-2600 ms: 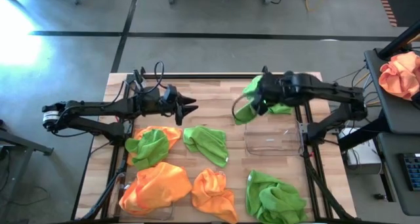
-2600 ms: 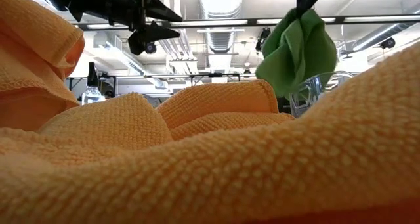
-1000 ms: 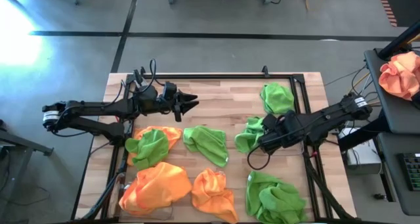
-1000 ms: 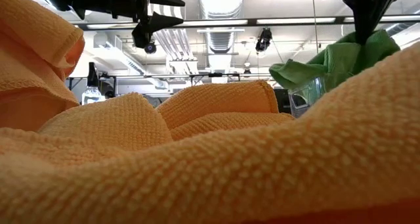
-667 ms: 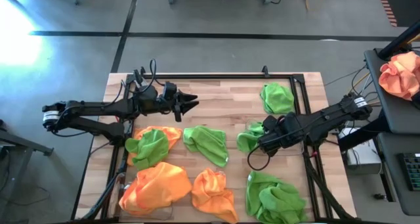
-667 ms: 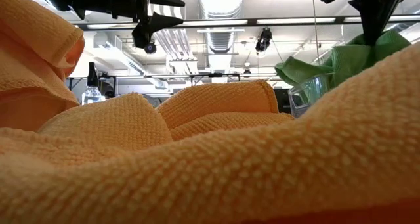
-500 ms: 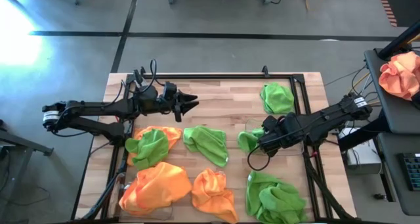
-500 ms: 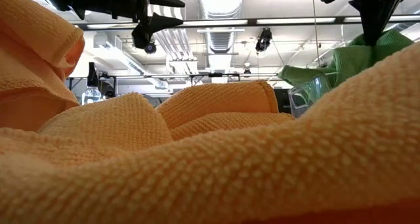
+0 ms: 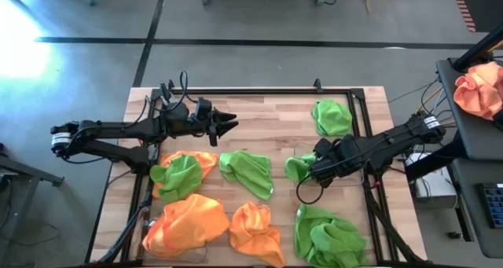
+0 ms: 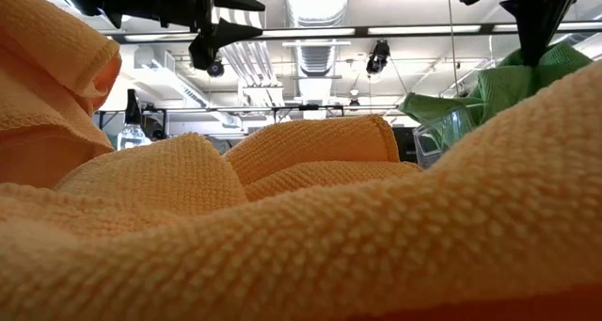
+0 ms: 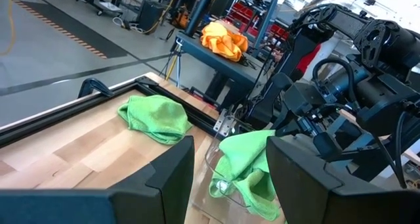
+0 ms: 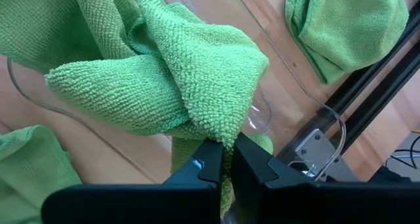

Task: Sort microfiber towel by color & place in baskets
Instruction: Put the top center green towel into the right transparent bin

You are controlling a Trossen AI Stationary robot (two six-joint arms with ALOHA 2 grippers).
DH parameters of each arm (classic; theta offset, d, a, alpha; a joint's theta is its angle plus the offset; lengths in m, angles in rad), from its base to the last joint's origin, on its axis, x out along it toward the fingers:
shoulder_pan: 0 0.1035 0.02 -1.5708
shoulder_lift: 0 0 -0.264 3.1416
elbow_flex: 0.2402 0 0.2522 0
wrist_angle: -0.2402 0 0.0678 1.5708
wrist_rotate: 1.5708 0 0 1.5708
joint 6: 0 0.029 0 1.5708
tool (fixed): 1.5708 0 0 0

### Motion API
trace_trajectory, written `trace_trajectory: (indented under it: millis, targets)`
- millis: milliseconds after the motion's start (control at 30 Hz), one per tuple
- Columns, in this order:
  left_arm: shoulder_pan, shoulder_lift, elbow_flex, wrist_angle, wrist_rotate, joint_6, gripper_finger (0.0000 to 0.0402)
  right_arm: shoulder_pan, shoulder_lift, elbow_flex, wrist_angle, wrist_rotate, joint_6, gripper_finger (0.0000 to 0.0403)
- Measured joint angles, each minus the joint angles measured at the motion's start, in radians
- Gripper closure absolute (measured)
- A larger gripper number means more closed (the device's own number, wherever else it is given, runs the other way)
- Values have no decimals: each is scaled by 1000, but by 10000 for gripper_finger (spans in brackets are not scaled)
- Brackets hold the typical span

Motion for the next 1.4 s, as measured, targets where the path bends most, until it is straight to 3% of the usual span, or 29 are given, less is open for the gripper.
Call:
trace_trajectory:
  millis: [500,1400]
  targets:
    - [0,0,0,-4,0,1,228,0,0,-7,23,45,-9,390]
    - [0,0,0,-5,2,8,228,0,1,-102,58,14,10,390]
